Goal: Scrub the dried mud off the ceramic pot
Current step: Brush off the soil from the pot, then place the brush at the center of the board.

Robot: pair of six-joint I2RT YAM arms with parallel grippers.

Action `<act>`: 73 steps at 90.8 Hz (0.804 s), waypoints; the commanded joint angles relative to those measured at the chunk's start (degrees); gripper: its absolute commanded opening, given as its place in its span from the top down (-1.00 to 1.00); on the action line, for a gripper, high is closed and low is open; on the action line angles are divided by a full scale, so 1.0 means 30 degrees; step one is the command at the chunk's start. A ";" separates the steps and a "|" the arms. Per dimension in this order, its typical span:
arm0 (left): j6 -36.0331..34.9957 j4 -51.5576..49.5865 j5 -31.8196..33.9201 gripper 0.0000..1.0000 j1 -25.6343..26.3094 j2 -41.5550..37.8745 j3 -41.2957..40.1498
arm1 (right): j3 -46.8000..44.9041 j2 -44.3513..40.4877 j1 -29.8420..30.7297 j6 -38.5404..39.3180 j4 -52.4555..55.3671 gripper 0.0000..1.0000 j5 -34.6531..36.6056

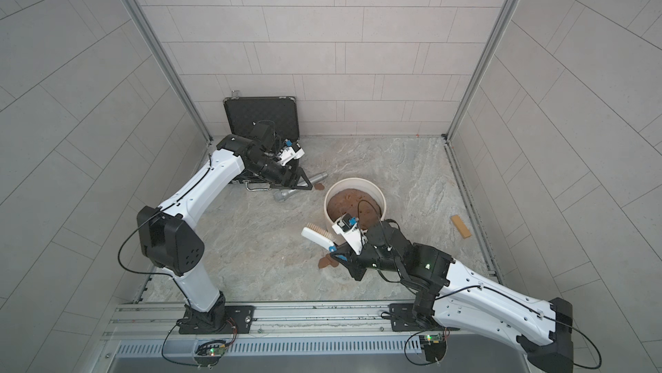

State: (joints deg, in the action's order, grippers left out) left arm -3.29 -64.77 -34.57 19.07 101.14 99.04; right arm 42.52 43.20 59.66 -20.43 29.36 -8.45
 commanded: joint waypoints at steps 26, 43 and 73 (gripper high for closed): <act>0.1216 0.1272 0.1450 -1.00 -0.2047 -0.1023 -0.1525 | 0.5744 0.1909 -0.7491 -0.3104 0.5246 1.00 0.2802; 0.1633 0.3084 0.3087 -1.00 -0.2171 -0.2259 -0.3829 | 0.6547 0.3239 -1.4478 -0.1696 0.5664 1.00 0.0767; 0.1675 0.8257 0.8681 -1.00 -0.4661 -0.4175 -0.9533 | 0.2671 0.7255 -2.0578 -0.1152 0.1146 1.00 0.0199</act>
State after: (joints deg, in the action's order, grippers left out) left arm 0.99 -48.53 -18.48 9.02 90.30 76.66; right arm 52.93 62.72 -1.93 -25.78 38.15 -8.23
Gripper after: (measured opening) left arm 0.999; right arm 0.157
